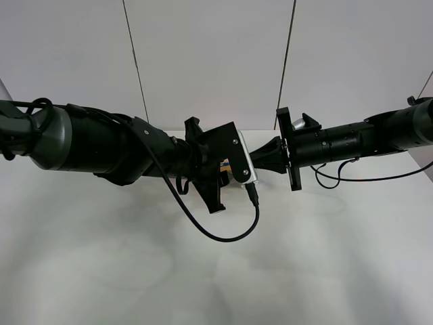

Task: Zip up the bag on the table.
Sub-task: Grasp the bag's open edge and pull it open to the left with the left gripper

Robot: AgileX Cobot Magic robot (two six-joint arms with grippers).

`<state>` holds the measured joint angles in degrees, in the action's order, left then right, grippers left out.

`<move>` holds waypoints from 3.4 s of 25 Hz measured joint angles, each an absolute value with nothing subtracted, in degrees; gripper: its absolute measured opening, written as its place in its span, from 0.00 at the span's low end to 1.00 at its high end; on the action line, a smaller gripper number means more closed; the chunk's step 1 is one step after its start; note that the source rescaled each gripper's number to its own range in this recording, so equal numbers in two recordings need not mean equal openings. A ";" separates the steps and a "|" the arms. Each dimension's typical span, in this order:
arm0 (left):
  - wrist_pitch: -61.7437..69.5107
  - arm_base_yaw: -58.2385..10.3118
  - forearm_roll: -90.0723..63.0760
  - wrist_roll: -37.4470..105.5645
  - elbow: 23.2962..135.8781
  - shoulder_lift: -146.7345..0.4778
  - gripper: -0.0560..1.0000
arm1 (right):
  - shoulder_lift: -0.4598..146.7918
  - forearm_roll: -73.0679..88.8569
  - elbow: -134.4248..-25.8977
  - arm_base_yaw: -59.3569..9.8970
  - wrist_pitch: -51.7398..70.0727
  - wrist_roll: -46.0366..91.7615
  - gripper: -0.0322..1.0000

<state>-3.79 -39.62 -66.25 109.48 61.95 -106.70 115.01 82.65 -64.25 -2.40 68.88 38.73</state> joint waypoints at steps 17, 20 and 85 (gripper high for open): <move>-3.54 -39.62 -66.25 108.85 62.01 -105.85 0.25 | 115.01 82.65 -64.25 -2.40 68.88 38.73 0.03; -3.54 -39.62 -66.25 108.56 62.01 -105.85 0.16 | 115.01 82.65 -64.25 -2.40 68.88 38.73 0.03; 1.13 -7.90 -64.97 116.41 62.06 -105.66 0.05 | 115.01 85.70 -64.54 -3.11 68.15 38.73 0.03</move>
